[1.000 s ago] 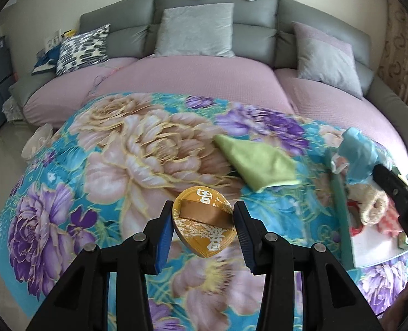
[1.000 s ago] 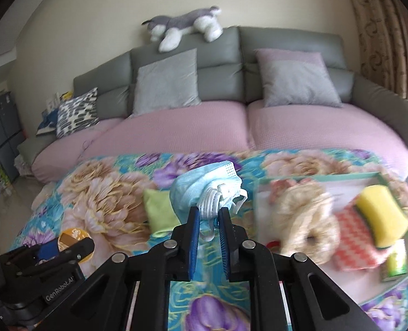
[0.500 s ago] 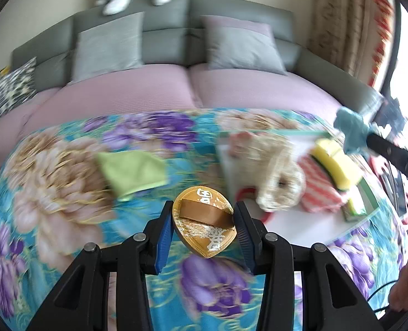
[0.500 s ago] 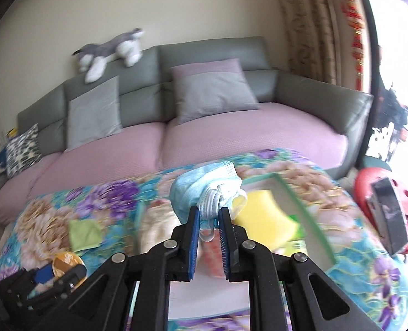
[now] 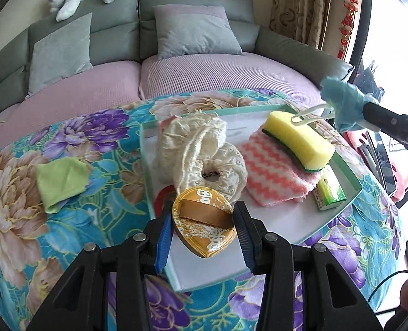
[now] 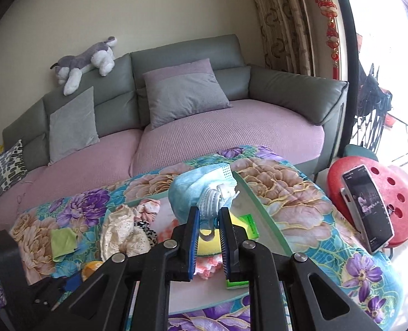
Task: Organize soft objects
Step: 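Open the left gripper to drop the tape in the tray while the right releases the mask, then move both open grippers back toward the green cloth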
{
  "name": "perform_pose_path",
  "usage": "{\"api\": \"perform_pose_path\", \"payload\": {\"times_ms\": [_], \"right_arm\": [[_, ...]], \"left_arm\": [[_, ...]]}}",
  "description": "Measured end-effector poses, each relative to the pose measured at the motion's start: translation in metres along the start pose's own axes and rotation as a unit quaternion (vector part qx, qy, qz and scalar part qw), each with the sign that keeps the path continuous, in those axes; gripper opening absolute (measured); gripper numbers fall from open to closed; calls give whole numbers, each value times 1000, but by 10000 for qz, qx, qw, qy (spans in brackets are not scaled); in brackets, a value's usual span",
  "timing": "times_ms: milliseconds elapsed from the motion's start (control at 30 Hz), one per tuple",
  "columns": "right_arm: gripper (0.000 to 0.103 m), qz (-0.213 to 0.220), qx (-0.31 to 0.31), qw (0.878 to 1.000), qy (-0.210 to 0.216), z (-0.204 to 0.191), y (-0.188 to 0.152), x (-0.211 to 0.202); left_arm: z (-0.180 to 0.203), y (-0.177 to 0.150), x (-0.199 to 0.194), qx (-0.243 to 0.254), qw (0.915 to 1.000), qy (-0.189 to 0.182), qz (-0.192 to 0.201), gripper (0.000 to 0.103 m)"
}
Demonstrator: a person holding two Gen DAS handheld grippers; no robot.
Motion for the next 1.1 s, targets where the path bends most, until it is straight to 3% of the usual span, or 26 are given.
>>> {"api": "perform_pose_path", "payload": {"times_ms": [333,400,467,500,600,633,667,967,1100], "right_arm": [[15,-259,-378,9984,345,-34,-17,20],[19,-313,-370,9982,351,-36,-19,22],[21,-318,-320,9984,349,-34,-19,23],[22,-349,-284,9982,387,-33,-19,23],[50,-425,-62,9976,545,-30,-19,23],[64,-405,24,9976,560,-27,-19,21],[66,-380,98,9976,566,-25,-18,20],[67,-488,249,9969,564,-21,-18,22],[67,-469,84,9976,505,-28,-19,21]], "left_arm": [[-4,-4,17,-40,9998,-16,-168,46],[-5,-4,17,-52,9998,-26,-204,54],[-6,-4,15,-6,9998,12,-192,76],[-7,-3,13,24,9999,37,-167,76],[-9,-2,8,50,9999,84,-121,77],[-11,-2,6,38,9999,107,-130,77],[-13,-2,6,31,9998,136,-136,77],[-43,3,-13,-226,9988,432,35,77],[-74,6,-28,-523,9956,746,212,78]]}}
Point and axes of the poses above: each gripper's, at about its wrist camera, not at the fingertips, and x roughly the way its jaws point, z to its right, y to its top, the point moved 6 cm from there along x, roughly the way its jaws point, and after that the axes turned 1 degree about -y, right-handed, at the moved point
